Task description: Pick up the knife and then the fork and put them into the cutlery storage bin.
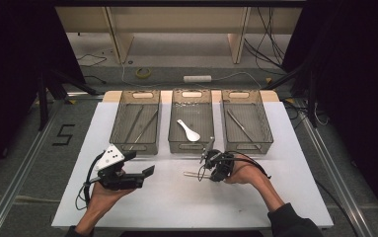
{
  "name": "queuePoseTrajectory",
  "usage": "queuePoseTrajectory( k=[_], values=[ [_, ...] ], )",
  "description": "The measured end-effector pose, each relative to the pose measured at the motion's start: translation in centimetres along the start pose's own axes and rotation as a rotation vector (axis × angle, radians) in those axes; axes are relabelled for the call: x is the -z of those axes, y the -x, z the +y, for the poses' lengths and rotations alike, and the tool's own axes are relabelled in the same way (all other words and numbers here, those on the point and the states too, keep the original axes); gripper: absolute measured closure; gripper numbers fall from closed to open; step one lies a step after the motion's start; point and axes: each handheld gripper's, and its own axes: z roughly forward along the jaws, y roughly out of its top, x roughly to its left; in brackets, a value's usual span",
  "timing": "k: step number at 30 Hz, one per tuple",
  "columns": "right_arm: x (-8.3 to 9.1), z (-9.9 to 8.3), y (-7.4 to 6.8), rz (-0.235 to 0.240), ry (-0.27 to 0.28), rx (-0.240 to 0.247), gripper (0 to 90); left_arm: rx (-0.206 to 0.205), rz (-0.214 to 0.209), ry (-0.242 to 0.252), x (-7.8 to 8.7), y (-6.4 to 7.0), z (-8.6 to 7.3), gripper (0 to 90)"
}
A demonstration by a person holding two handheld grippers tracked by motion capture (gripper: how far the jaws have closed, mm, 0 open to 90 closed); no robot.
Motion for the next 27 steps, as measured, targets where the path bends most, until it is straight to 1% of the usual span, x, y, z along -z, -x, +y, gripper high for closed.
queuePoseTrajectory(
  k=[4, 18, 23, 24, 26, 27],
  values=[
    [0.0, 0.0, -0.1, 0.007, -0.004, 0.005, 84.1, 0.0, 0.0, -0.001, 0.0, 0.0, 0.0, 15.0],
    [0.1, 0.1, 0.0, 0.013, -0.01, 0.019, 85.0, 0.0, 0.0, 0.001, 0.0, 0.0, 0.0, 15.0],
    [0.5, 0.1, 0.2, 0.001, 0.007, 0.012, 85.0, -0.001, 0.0, 0.0, 0.0, 0.0, 0.0, 14.9],
    [0.6, 0.0, 0.2, -0.001, 0.019, 0.002, 85.1, 0.0, 0.0, 0.001, 0.0, 0.0, 0.0, 14.9],
    [0.9, -0.1, 0.3, -0.002, 0.025, 0.011, 85.1, 0.0, 0.0, 0.001, 0.0, 0.0, 0.0, 15.0],
    [1.0, -0.1, 0.3, -0.003, 0.033, 0.003, 85.1, 0.0, 0.0, 0.001, 0.0, 0.0, 0.0, 15.0]
  ],
)
